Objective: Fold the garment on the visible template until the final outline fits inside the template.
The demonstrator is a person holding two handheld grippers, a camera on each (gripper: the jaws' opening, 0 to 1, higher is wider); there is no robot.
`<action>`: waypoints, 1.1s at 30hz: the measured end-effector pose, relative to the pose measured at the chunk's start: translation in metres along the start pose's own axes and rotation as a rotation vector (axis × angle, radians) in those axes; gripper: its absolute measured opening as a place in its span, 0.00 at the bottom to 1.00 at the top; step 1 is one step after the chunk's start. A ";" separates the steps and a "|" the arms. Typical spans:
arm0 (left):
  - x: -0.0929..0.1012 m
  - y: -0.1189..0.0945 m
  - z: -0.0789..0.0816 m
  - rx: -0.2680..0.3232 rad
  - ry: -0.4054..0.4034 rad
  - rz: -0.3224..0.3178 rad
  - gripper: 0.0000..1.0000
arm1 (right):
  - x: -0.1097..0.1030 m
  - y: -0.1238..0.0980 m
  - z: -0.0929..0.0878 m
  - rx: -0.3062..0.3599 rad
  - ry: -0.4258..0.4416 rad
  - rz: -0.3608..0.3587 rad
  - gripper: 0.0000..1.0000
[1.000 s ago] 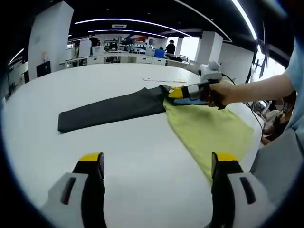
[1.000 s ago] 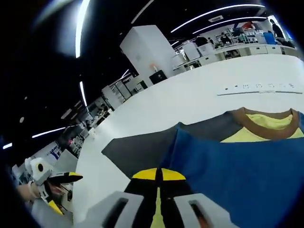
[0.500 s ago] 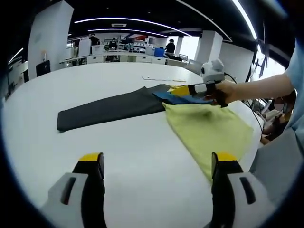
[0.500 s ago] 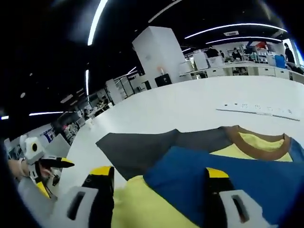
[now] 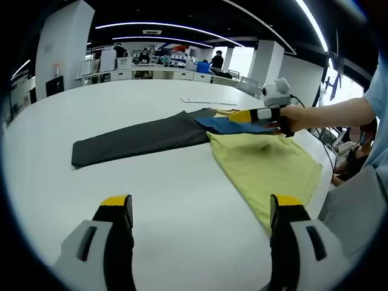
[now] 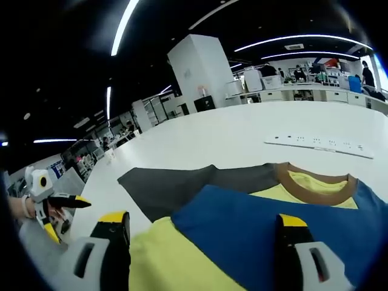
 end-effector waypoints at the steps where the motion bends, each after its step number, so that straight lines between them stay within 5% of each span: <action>1: 0.000 0.000 0.001 0.002 -0.002 -0.001 0.91 | 0.001 -0.002 0.000 -0.004 -0.007 -0.001 1.00; 19: -0.007 0.000 0.000 0.002 -0.021 0.004 0.90 | 0.022 -0.064 -0.008 -0.003 -0.058 -0.025 1.00; 33: -0.029 0.004 0.015 0.043 -0.036 -0.001 0.89 | 0.038 -0.104 -0.012 0.037 -0.026 -0.065 1.00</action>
Point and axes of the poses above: the point that each gripper's makers call its tool centre point, and the gripper's own axes: y roughly forward along the fingers, x roughly to its right, z roughly out of its top, the point moved 4 cm from there along -y, roughly backward along the fingers, and after that the axes turned 15 degrees about y, right-handed, at the moved point
